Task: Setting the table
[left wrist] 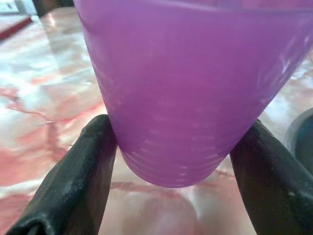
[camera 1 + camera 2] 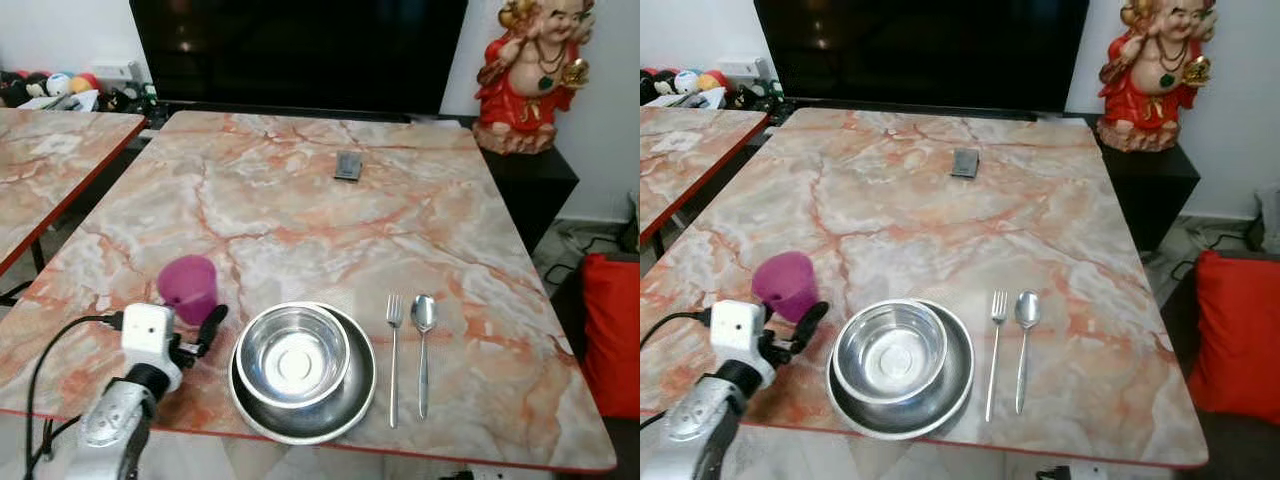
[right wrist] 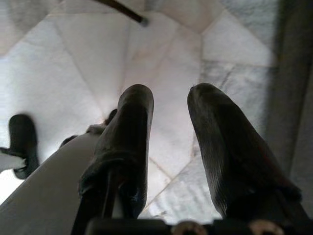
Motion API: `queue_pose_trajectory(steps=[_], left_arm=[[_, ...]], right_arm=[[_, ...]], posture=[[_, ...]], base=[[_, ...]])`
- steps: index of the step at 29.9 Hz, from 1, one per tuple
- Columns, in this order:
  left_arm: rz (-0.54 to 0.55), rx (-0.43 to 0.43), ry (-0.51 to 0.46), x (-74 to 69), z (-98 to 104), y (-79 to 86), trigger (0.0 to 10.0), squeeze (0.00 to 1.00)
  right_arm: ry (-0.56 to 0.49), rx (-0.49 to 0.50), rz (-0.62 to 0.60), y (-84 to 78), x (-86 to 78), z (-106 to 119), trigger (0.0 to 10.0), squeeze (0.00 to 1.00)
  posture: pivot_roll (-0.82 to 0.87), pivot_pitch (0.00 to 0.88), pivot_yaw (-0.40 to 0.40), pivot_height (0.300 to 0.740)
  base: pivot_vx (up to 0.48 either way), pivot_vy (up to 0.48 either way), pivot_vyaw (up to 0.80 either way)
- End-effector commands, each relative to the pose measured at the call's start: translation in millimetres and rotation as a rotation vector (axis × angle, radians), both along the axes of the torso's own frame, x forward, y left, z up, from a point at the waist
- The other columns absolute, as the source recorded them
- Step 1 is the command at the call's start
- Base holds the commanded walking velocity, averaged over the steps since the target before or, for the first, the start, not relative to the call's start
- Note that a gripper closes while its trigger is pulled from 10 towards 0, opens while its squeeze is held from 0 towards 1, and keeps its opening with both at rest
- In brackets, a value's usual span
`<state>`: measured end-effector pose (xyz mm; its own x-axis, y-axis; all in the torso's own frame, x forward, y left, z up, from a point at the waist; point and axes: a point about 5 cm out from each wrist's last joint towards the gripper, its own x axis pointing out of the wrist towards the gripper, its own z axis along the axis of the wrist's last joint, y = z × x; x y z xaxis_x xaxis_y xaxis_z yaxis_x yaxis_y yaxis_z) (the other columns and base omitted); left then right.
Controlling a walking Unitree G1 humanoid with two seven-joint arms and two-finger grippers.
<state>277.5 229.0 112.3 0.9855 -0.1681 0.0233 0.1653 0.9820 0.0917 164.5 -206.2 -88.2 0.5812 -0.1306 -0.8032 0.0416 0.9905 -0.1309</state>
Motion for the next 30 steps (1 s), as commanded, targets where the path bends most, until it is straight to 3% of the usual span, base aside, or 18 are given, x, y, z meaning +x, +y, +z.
queue_pose_trajectory(steps=[1, 11, 30], left_arm=[[0.015, -0.008, -0.003, 0.8, 4, 7.6, 10.0, 0.00], [-0.076, -0.040, 0.076, -3.3, -2, 5.3, 10.0, 0.00], [-0.170, -0.008, 0.184, 6.5, -20, -1.8, 10.0, 0.00]], right_arm=[[0.008, -0.002, -0.007, -2.7, -2.6, -1, 10.0, 0.00], [0.010, -0.005, 0.000, -3.2, -2.4, -1, 10.0, 0.00], [0.009, -0.006, 0.004, -0.2, -2.8, -1, 10.0, 0.00]], posture=[[0.03, 0.078, 0.009, 0.740], [0.03, 0.078, 0.005, 0.740], [0.01, 0.061, 0.024, 0.740]], base=[[0.000, 0.000, 0.00], [0.000, 0.000, 0.00], [0.000, 0.000, 0.00]])
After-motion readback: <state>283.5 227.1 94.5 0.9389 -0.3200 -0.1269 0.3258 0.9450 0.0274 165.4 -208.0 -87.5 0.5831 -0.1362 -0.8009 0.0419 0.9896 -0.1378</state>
